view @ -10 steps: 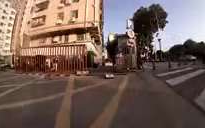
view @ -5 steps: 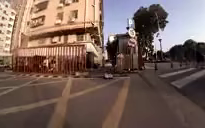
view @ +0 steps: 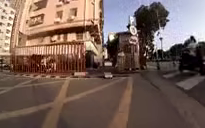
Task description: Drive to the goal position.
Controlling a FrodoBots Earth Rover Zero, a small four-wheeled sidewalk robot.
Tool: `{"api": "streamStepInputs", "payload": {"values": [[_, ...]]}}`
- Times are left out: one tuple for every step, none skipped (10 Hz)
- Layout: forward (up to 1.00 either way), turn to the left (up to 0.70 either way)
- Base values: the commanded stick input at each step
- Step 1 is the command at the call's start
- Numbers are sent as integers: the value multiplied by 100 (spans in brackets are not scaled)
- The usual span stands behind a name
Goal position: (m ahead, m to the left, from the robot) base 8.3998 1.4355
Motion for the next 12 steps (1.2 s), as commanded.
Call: {"api": "streamStepInputs", "payload": {"values": [[45,0],[45,0],[45,0],[45,0],[45,0],[45,0],[45,0],[45,0],[45,0],[45,0],[45,0],[45,0]]}}
